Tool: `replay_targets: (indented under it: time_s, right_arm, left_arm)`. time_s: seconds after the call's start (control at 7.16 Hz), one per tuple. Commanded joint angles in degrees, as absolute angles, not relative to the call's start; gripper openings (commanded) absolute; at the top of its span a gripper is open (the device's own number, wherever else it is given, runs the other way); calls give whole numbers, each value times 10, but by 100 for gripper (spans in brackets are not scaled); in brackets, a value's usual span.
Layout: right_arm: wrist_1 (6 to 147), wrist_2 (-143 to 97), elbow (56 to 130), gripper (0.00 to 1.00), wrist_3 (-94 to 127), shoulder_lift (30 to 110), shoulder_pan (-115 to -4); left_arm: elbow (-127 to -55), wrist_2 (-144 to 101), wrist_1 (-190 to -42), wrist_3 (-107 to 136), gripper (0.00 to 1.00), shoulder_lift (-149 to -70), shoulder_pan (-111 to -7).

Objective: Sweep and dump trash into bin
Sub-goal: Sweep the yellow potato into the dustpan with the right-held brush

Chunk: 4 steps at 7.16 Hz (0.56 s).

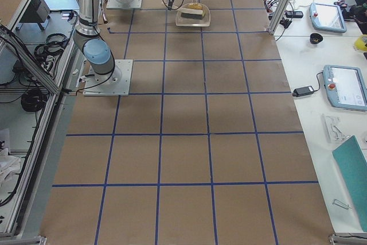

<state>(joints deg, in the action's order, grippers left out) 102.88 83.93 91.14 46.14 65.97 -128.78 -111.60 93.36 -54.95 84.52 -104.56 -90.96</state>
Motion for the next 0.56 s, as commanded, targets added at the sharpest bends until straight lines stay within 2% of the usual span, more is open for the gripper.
replay_targets:
  time_s: [0.0, 0.42]
  right_arm:
    - [978, 862, 916, 11, 430, 681, -1281]
    - [906, 880, 915, 11, 403, 735, -1272]
  left_arm:
    - [-1112, 927, -553, 829, 0, -1063, -904]
    - [-1074, 930, -600, 796, 0, -1057, -866]
